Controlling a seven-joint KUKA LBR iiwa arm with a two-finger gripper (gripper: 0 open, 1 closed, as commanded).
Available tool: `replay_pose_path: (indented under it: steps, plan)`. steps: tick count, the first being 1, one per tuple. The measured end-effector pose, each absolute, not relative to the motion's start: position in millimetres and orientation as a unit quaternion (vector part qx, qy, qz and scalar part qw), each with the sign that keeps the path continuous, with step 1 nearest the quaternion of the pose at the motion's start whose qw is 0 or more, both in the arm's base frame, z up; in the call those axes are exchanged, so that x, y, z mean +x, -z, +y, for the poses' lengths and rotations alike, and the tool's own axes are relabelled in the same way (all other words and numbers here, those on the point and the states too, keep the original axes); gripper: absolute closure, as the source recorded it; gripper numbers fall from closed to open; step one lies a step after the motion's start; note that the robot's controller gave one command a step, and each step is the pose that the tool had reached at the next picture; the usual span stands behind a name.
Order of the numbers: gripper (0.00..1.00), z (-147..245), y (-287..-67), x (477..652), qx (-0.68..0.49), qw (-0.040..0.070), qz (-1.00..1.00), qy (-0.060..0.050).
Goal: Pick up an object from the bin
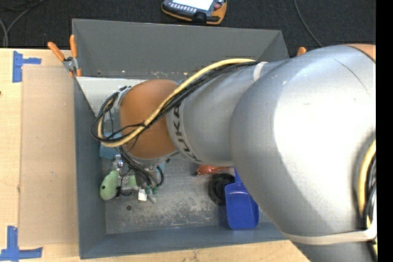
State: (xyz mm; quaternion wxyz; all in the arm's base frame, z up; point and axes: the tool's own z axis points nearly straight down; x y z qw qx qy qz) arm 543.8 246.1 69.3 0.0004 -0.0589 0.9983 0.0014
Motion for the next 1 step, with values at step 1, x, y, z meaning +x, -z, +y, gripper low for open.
replay_pose_path:
  steps: [1]
  plan:
    - [1.0, 246.1, -69.3, 543.8, -0.059, 0.0, 0.998, -0.001]
